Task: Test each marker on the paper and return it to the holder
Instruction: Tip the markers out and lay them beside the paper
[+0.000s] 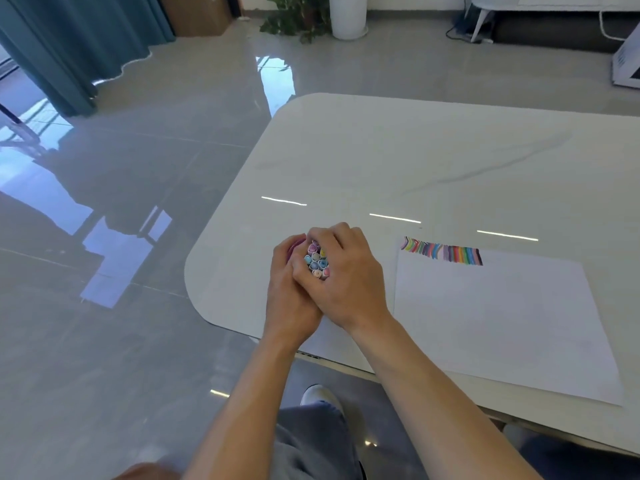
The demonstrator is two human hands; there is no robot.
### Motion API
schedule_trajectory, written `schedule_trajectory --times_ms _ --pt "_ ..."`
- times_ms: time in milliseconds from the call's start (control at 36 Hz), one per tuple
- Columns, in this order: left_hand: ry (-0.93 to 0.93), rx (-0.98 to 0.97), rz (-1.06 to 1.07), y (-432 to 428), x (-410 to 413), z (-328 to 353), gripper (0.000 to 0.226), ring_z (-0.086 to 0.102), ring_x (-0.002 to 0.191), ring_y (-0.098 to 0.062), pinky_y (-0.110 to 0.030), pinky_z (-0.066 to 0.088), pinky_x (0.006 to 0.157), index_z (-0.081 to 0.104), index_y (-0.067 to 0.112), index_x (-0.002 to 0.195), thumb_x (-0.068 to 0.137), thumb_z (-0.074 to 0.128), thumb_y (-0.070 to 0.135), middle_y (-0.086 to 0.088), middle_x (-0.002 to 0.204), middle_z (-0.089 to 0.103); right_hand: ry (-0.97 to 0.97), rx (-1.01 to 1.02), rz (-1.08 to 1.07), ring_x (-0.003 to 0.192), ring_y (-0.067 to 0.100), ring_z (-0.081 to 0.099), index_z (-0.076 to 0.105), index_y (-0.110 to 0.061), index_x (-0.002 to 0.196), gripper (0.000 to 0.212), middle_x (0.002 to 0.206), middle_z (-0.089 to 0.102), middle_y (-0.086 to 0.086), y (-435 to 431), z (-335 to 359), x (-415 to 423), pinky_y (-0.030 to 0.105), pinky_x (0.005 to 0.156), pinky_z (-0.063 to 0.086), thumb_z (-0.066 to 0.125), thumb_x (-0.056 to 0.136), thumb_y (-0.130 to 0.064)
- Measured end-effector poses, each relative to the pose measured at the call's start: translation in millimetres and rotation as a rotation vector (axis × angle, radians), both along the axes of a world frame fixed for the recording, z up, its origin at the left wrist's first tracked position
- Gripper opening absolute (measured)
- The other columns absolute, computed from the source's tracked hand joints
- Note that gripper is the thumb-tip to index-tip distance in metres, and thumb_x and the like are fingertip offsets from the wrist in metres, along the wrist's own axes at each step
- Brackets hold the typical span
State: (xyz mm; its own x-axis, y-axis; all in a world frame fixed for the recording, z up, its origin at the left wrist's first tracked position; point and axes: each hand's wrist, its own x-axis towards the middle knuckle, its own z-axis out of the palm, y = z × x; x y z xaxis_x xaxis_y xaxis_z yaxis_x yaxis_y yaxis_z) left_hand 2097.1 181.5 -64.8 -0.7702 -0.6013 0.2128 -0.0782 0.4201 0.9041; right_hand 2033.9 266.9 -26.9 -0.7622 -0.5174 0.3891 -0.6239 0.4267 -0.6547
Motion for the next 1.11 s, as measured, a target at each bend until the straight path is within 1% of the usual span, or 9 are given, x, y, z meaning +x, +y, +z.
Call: schedule_trajectory --times_ms 83,222,333,500,583,667,806,944,1111 --pt "-0.016 -0.028 0.002 -1.5 -0.5 -0.6 0.058 0.055 0.114 0.006 -0.004 0.046 0.082 0.051 0.029 0.133 0.082 0.079 0.025 0.027 0.132 0.04 0.04 0.042 -0.022 0.098 0.02 0.059 0.071 -0.02 0.111 0.024 0.104 0.062 0.0 -4.8 3.3 1.5 0.039 0.061 0.057 0.065 0.094 -0.037" --pt "-0.075 -0.094 0.007 -0.5 -2.4 2.7 0.057 0.05 0.116 0.01 0.002 0.039 0.082 0.052 0.035 0.131 0.078 0.062 0.053 0.022 0.132 0.042 0.082 0.119 -0.056 0.092 0.022 0.061 0.069 -0.017 0.111 0.024 0.103 0.063 0.002 -9.2 4.9 -5.0 0.036 0.056 0.053 0.058 0.098 -0.034" --pt "-0.073 -0.092 0.011 -0.8 -1.8 3.3 0.055 0.051 0.115 0.011 0.002 0.039 0.082 0.051 0.037 0.131 0.079 0.065 0.05 0.025 0.132 0.042 0.096 0.171 -0.071 0.088 0.023 0.06 0.067 -0.017 0.112 0.024 0.101 0.062 0.003 -13.7 6.3 -5.8 0.03 0.052 0.045 0.057 0.098 -0.034" --pt "-0.071 -0.084 0.032 0.7 -1.4 3.5 0.059 0.052 0.115 0.008 -0.001 0.041 0.084 0.048 0.034 0.132 0.078 0.068 0.048 0.026 0.127 0.045 0.084 0.159 -0.054 0.085 0.025 0.058 0.07 -0.018 0.112 0.025 0.101 0.061 0.004 -12.1 6.0 -5.3 0.034 0.056 0.052 0.058 0.099 -0.036" --pt "-0.063 -0.039 0.04 1.1 -1.4 3.8 0.062 0.057 0.113 0.003 -0.008 0.049 0.083 0.043 0.041 0.133 0.078 0.073 0.046 0.029 0.127 0.047 0.115 0.151 -0.031 0.08 0.028 0.059 0.069 -0.013 0.109 0.025 0.099 0.063 0.006 -11.5 7.8 -6.4 0.036 0.057 0.052 0.058 0.098 -0.033" --pt "-0.067 -0.043 0.035 2.2 -2.0 3.7 0.067 0.058 0.112 0.003 -0.013 0.051 0.084 0.045 0.042 0.131 0.073 0.077 0.046 0.029 0.128 0.047 0.127 0.104 -0.036 0.07 0.031 0.06 0.068 -0.008 0.104 0.021 0.092 0.064 0.007 -12.1 11.6 -10.2 0.037 0.053 0.051 0.058 0.096 -0.025" --pt "-0.032 -0.061 0.008 3.2 -2.9 -0.9 0.088 0.056 0.116 0.003 -0.005 0.047 0.081 0.04 0.054 0.13 0.065 0.089 0.022 0.025 0.131 0.048 0.13 -0.011 -0.058 0.063 0.035 0.059 0.068 -0.004 0.098 0.017 0.087 0.065 0.009 -7.1 14.9 -17.5 0.04 0.052 0.05 0.06 0.095 -0.018" --pt "-0.04 -0.112 0.005 1.3 -2.2 -3.3 0.09 0.057 0.117 -0.006 -0.014 0.053 0.082 0.042 0.044 0.135 0.06 0.091 0.033 0.022 0.131 0.049 0.145 -0.13 -0.128 0.06 0.034 0.06 0.069 -0.004 0.087 0.013 0.08 0.066 0.007 -0.4 24.5 -27.6 0.039 0.051 0.049 0.064 0.093 -0.014" --pt "-0.079 -0.087 0.059 -2.4 1.0 -0.4 0.101 0.057 0.11 0.001 -0.017 0.054 0.072 0.03 0.057 0.138 0.059 0.093 0.042 0.023 0.13 0.048 -0.019 -0.331 -0.194 0.065 0.023 0.055 0.064 -0.007 0.081 0.024 0.07 0.061 0.001 12.7 33.2 -41.2 0.039 0.06 0.048 0.051 0.094 -0.022"
